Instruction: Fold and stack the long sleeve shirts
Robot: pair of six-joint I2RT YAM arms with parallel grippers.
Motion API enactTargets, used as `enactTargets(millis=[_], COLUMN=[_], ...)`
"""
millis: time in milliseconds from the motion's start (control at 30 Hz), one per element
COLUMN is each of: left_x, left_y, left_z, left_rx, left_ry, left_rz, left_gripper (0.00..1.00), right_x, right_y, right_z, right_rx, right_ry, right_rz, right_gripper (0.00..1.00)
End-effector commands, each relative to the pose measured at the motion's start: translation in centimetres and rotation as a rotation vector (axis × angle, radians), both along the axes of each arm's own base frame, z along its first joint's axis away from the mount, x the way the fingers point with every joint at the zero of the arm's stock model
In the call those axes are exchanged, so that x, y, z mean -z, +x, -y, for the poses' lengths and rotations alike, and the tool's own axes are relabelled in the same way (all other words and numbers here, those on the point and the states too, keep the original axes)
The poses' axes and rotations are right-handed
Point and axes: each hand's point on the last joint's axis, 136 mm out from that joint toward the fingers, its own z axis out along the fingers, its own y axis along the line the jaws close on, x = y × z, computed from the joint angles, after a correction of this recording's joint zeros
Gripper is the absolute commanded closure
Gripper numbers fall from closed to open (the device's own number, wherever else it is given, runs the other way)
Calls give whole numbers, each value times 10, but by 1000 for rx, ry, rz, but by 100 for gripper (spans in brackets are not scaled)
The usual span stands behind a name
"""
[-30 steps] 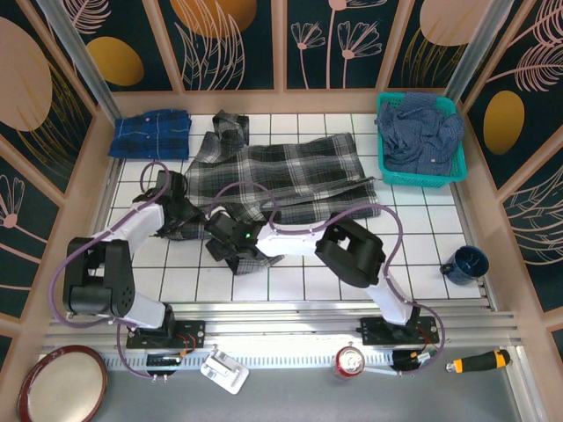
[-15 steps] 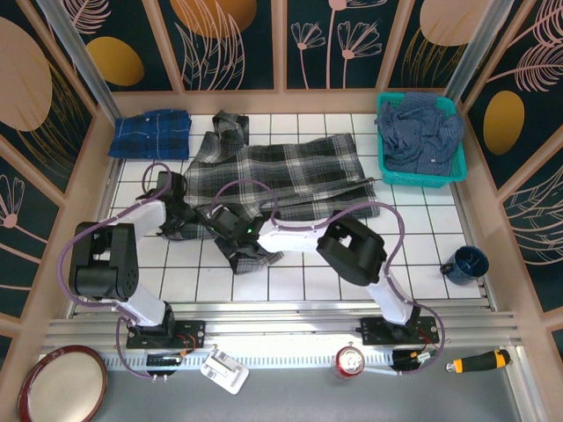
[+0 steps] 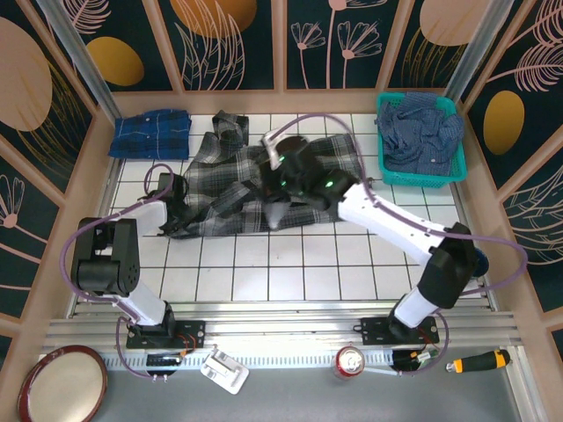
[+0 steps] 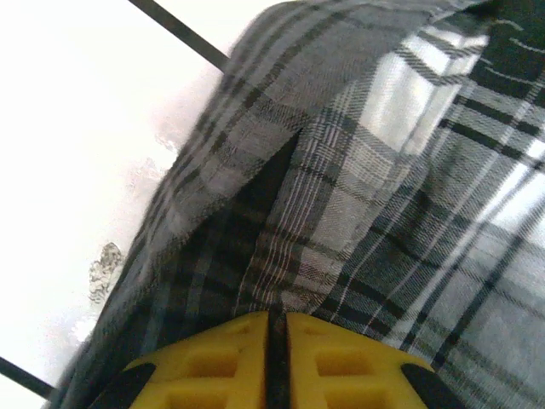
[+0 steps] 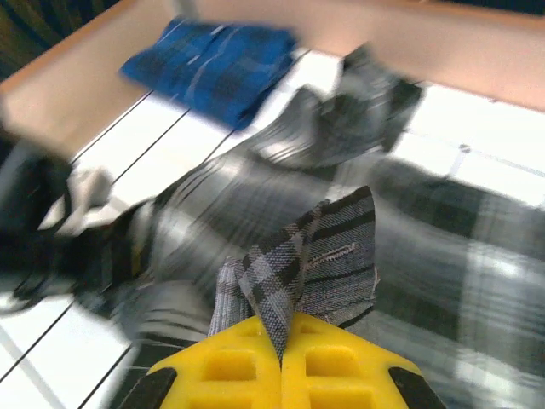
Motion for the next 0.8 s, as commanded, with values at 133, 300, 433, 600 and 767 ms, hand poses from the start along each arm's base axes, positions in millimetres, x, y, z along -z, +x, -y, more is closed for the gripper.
enactTargets(millis=[133, 300, 433, 600, 767], left_x=[14, -2, -20, -37, -73], left_y=[-15, -14, -10, -9, 2], left_z=[-9, -17, -20, -23, -23], left_rx=[3, -20, -42, -48, -54], left_ry=[44, 82, 84, 92, 89], left_rz=[-81, -71, -22, 11, 116], left_gripper=[90, 86, 85, 78, 44], right_x=[34, 100, 99, 63, 34], right_y=[-9, -2, -15, -18, -20], right_z=[-26, 10, 65, 137, 131], right_rx=[-329, -137, 47, 242, 176], right_ry=[-71, -250, -155, 91, 192], right_rz=[-91, -202, -170, -81, 9], right_gripper=[91, 90, 97, 98, 100])
